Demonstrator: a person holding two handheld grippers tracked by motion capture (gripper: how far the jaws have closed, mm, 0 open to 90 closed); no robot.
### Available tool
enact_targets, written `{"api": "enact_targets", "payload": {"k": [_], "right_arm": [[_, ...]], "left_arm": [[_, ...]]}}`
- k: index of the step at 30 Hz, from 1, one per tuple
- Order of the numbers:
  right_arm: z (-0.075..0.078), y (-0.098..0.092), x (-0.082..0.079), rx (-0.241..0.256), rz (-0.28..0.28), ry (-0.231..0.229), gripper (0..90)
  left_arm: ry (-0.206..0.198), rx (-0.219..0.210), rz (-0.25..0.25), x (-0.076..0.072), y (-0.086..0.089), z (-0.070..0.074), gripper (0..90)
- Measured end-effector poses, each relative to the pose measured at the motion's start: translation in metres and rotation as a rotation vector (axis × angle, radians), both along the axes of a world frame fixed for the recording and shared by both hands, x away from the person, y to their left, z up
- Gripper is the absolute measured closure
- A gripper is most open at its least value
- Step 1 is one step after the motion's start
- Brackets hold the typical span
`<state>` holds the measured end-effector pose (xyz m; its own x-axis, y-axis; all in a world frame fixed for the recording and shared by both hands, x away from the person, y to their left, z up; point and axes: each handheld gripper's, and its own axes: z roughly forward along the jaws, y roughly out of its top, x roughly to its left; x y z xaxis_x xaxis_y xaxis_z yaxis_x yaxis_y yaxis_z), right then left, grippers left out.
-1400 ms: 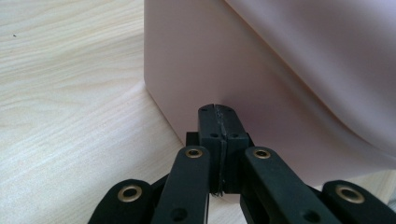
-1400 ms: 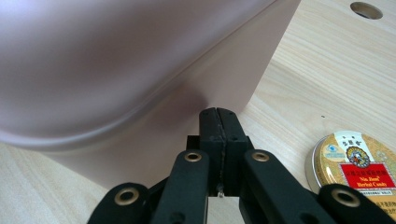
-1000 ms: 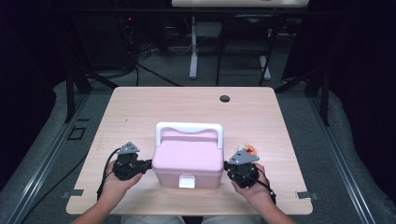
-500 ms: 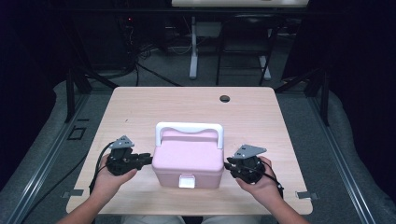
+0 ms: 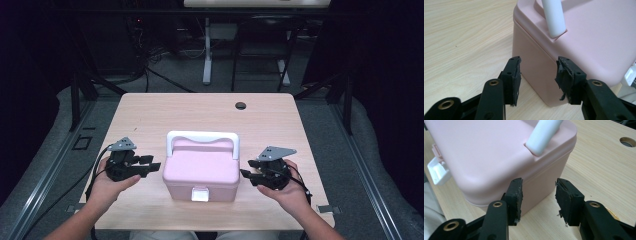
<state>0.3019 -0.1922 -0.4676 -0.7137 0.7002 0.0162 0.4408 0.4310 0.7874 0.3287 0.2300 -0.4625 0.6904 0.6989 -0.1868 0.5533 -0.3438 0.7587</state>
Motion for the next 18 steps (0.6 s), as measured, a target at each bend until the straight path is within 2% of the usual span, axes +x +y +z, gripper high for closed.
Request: {"api": "enact_targets", "payload": {"k": [2,4,7,11,18], "right_arm": [[0.002,0.000,0.001,-0.001,0.003,0.004,56.3],[0.006,0.001,0.002,0.002,0.022,-0.006,55.4],[0.012,0.002,0.004,-0.001,0.035,0.012,53.6],[0.018,0.002,0.007,0.000,0.022,0.070,53.0],[0.026,0.007,0.010,-0.006,0.031,0.043,42.0]], "left_arm": [[-0.008,0.015,-0.014,0.000,-0.001,0.003,52.8],[-0.037,0.023,-0.019,0.000,-0.001,0.006,51.6],[-0.042,0.024,-0.020,0.001,0.000,0.011,51.5],[-0.027,0.019,-0.027,0.002,0.001,0.018,50.0],[-0.003,-0.004,-0.031,0.004,-0.003,0.025,40.8]]}}
